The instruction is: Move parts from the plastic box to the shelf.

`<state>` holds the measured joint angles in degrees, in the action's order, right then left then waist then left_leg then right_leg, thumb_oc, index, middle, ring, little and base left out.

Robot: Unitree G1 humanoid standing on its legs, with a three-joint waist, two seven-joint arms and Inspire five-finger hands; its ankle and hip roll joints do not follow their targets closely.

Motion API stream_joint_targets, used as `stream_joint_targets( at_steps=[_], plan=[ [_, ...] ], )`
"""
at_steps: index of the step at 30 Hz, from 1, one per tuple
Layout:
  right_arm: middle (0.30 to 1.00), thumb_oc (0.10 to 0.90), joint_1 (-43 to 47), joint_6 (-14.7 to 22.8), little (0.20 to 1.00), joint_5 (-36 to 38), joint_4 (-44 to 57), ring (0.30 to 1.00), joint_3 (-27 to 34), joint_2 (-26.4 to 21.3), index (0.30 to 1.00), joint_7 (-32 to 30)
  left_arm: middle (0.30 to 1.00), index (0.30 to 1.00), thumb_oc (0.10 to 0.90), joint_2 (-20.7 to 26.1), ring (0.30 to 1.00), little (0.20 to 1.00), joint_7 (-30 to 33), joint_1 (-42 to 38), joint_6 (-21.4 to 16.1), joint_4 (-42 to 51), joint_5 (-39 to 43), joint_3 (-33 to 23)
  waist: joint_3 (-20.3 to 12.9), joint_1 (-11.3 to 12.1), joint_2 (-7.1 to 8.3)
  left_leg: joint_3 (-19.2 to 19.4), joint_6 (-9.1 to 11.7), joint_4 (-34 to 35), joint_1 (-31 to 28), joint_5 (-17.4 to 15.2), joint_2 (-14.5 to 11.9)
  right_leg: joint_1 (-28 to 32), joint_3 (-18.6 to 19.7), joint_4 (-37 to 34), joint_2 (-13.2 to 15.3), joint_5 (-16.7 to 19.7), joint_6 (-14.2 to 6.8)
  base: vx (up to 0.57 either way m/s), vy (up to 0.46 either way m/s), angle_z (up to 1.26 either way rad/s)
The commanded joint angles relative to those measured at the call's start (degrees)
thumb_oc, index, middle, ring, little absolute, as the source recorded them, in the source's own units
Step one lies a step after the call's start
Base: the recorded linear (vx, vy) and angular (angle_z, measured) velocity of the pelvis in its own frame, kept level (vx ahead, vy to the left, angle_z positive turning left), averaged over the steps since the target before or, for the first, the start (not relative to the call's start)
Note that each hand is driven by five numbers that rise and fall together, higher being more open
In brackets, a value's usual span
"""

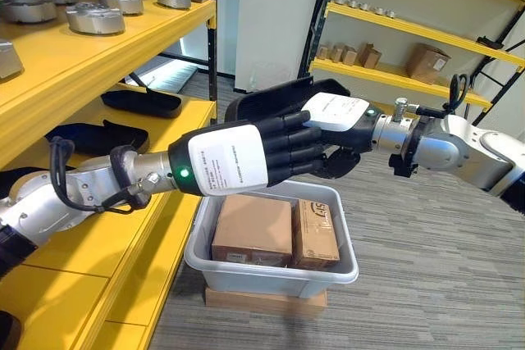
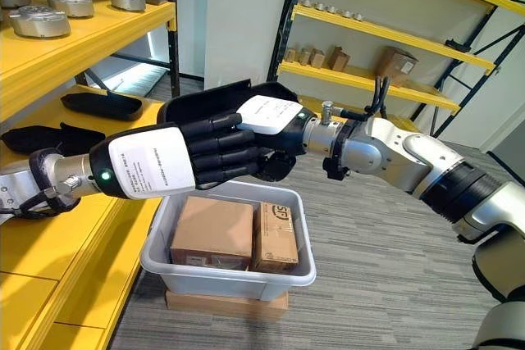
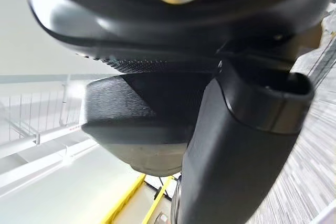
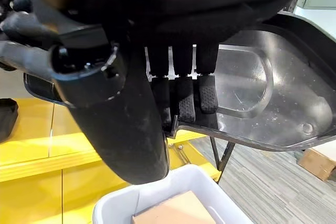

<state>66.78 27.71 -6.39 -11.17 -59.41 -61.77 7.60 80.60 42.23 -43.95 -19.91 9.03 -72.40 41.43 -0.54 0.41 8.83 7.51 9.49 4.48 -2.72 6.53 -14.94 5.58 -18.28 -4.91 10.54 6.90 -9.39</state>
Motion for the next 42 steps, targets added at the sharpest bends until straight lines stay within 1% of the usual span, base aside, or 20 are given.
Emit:
stream_joint_targets(
  at_steps=[1, 6, 14, 26, 27, 28, 36, 42],
  plan=[
    [0.300, 0.400, 6.35, 0.04, 0.300, 6.71, 0.24, 0.300, 5.60, -5.04, 0.300, -3.87, 1.000, 1.000, 0.900, 12.75, 1.000, 1.000, 0.23, -6.01, 6.22, -3.53, 2.63, -4.32, -1.72, 0.62, -1.50, 2.08, -0.14, 0.52, -4.44, -5.55, 0.12, 2.01, 1.32, 2.72, 1.49, -4.42, -2.91, 0.00, 0.000, 0.00],
    [0.300, 0.400, 6.18, 0.08, 0.300, 7.19, 0.39, 0.300, 5.73, -5.10, 0.300, -3.64, 1.000, 1.000, 0.900, 12.52, 1.000, 1.000, 0.40, -4.87, 6.51, -4.05, 2.90, -6.06, -1.62, 0.51, -1.70, 1.99, -0.21, 0.52, -4.53, -5.59, 0.22, 1.99, 1.40, 2.72, 1.55, -4.33, -2.94, 0.00, 0.000, 0.00],
    [0.300, 0.400, 5.47, 0.03, 0.300, 7.26, 0.49, 0.300, 6.22, -5.25, 0.300, -3.37, 1.000, 1.000, 0.900, 12.62, 1.000, 1.000, 0.19, -3.74, 6.75, -4.73, 2.97, -7.39, -1.68, 0.44, -1.92, 2.03, -0.26, 0.52, -4.52, -5.60, 0.32, 1.95, 1.47, 2.71, 1.63, -4.34, -2.88, 0.00, 0.000, 0.00],
    [0.300, 0.400, 5.44, 0.05, 0.300, 7.54, 0.76, 0.300, 6.45, -5.35, 0.300, -3.20, 1.000, 1.000, 0.900, 11.81, 1.000, 1.000, -0.50, -4.06, 6.14, -4.83, 3.16, -6.97, -1.38, 0.01, -2.21, 2.06, -0.26, 0.52, -4.51, -5.52, 0.43, 1.95, 1.61, 2.71, 1.53, -4.37, -2.78, 0.00, 0.000, 0.00],
    [0.300, 0.400, 5.47, 0.01, 0.300, 7.61, 0.94, 0.300, 6.44, -5.32, 0.300, -3.14, 0.506, 0.506, 0.547, 11.74, 0.506, 0.506, -0.84, -4.37, 6.15, -5.08, 3.28, -6.73, -1.37, 0.01, -2.26, 2.08, -0.27, 0.52, -4.51, -5.55, 0.43, 1.92, 1.59, 2.71, 1.54, -4.36, -2.76, 0.00, 0.002, -0.04],
    [0.300, 0.400, 5.38, 0.01, 0.300, 7.68, 0.98, 0.300, 6.54, -5.31, 0.300, -3.06, 0.300, 0.300, 0.400, 11.66, 0.300, 0.300, -1.08, -4.36, 6.07, -5.13, 3.35, -6.72, -1.34, 0.01, -2.24, 2.08, -0.28, 0.52, -4.47, -5.57, 0.43, 1.92, 1.58, 2.70, 1.54, -4.37, -2.78, 0.00, 0.000, -0.05],
    [0.300, 0.400, 4.76, -0.02, 0.300, 7.78, 1.23, 0.300, 7.17, -5.25, 0.300, -2.99, 0.300, 0.300, 0.400, 10.64, 0.300, 0.300, -1.56, -5.23, 5.13, -4.16, 3.78, -6.29, -1.43, -0.41, -2.55, 2.15, -0.35, 0.52, -4.60, -5.54, 0.47, 1.89, 1.63, 2.88, 1.55, -4.55, -2.68, 0.00, 0.001, 0.01],
    [0.300, 0.400, 4.35, 0.07, 0.300, 7.41, 1.09, 0.300, 7.51, -5.05, 0.300, -3.10, 0.300, 0.300, 0.400, 10.08, 0.300, 0.300, -1.23, -6.75, 5.24, -4.42, 4.01, -5.21, -1.46, -0.43, -2.55, 2.13, -0.36, 0.52, -4.68, -5.53, 0.49, 1.82, 1.81, 2.85, 1.56, -4.54, -2.64, 0.00, 0.000, 0.00]
  ],
)
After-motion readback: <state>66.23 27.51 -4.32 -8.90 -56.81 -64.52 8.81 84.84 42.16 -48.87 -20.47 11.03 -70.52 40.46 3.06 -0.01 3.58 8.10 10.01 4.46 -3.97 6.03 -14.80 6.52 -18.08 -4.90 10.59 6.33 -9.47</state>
